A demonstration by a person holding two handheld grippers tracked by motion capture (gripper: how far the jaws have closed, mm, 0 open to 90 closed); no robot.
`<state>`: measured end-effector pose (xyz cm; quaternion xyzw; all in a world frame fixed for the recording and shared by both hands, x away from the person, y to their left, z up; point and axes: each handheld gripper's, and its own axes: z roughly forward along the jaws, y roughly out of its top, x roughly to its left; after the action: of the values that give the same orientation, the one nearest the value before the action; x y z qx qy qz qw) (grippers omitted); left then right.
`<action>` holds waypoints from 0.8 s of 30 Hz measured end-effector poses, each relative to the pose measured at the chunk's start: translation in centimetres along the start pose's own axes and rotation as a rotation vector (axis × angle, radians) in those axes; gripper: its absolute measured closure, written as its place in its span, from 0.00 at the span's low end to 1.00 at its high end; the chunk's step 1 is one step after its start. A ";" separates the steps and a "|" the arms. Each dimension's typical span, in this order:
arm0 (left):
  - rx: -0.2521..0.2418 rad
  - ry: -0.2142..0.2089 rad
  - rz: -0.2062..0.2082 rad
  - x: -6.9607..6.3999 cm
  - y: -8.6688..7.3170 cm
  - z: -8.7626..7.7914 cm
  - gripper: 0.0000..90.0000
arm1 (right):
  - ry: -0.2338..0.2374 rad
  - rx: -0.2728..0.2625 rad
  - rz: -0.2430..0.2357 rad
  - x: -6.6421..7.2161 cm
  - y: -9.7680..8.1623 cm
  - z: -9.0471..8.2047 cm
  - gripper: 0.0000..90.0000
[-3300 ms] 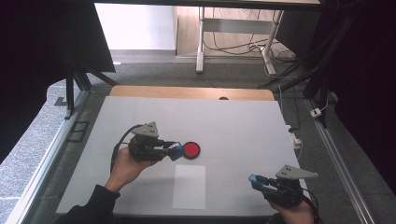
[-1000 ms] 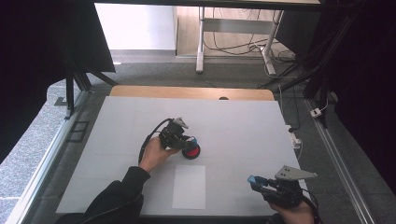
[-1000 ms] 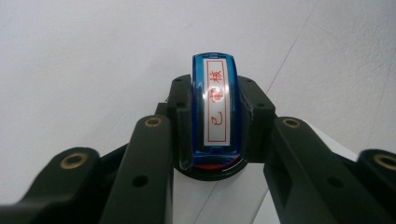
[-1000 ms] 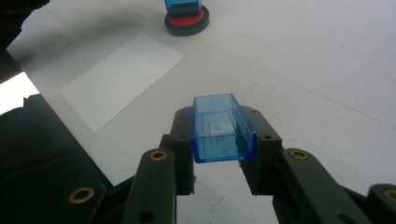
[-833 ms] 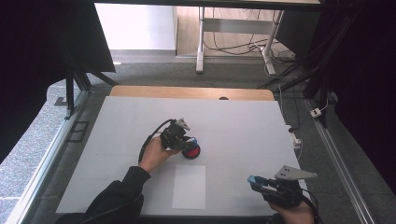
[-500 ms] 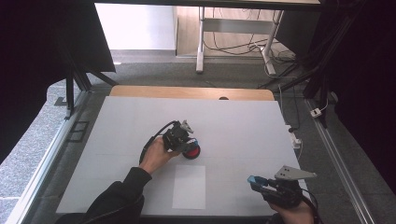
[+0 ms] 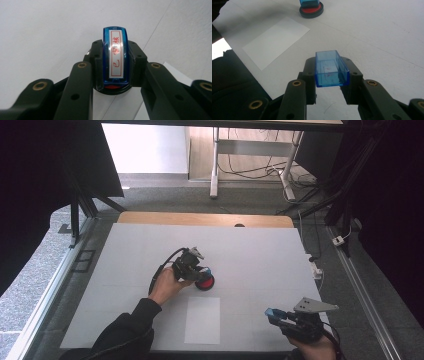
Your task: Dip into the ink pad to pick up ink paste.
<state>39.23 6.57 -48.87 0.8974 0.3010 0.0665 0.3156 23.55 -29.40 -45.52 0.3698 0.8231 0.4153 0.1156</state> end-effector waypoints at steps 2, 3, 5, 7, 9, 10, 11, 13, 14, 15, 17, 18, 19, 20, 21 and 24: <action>0.011 0.036 0.030 -0.6 0.1 0.0 0.79 | -0.001 0.000 -0.002 0.0 0.0 0.0 0.76; 0.013 0.052 0.042 -0.9 0.1 0.0 0.79 | -0.001 0.000 -0.003 0.0 0.0 0.0 0.76; 0.010 0.064 0.050 -1.1 0.1 0.0 0.79 | 0.002 -0.001 -0.003 0.0 0.0 0.0 0.76; 0.001 0.051 0.031 -0.9 -0.1 0.0 0.79 | 0.002 -0.002 -0.004 0.0 0.0 0.0 0.76; -0.013 0.034 0.012 -0.6 -0.2 -0.1 0.78 | 0.001 -0.007 -0.001 0.0 0.0 0.0 0.76; -0.019 0.028 0.009 -0.5 -0.3 -0.1 0.78 | 0.002 -0.007 0.001 0.0 0.0 0.0 0.76; -0.021 0.021 0.004 -0.3 -0.3 -0.1 0.78 | 0.002 -0.008 0.001 0.0 0.0 0.0 0.76; -0.024 0.013 -0.006 -0.2 -0.3 -0.1 0.78 | 0.000 -0.008 0.001 0.0 0.0 0.0 0.76; -0.023 0.013 -0.005 -0.2 -0.3 -0.1 0.78 | 0.000 -0.008 0.000 0.0 0.0 0.0 0.76; -0.021 0.015 -0.001 -0.2 -0.2 -0.2 0.78 | 0.000 -0.008 0.001 0.0 0.0 0.0 0.76; -0.029 0.017 0.006 -0.3 -0.1 -0.4 0.78 | 0.000 -0.008 0.004 0.0 0.0 0.0 0.76; -0.036 0.016 0.007 -0.3 0.0 -0.6 0.78 | -0.001 -0.009 0.003 0.0 0.0 0.0 0.76; -0.042 0.015 0.009 -0.4 0.1 -0.8 0.78 | -0.001 -0.009 0.004 0.0 0.0 -0.1 0.76; -0.052 0.012 0.005 -0.4 0.2 -1.1 0.78 | -0.001 -0.010 0.003 0.0 0.0 -0.1 0.76; -0.060 0.005 0.005 -0.4 0.2 -1.3 0.78 | -0.001 -0.010 0.003 0.0 0.0 -0.1 0.76; -0.078 -0.019 0.007 -0.4 0.3 -1.8 0.78 | -0.001 -0.009 0.002 0.0 0.0 -0.1 0.76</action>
<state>38.48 7.05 -47.20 0.8862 0.2919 0.0707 0.3528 23.54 -29.49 -45.50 0.3701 0.8208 0.4190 0.1173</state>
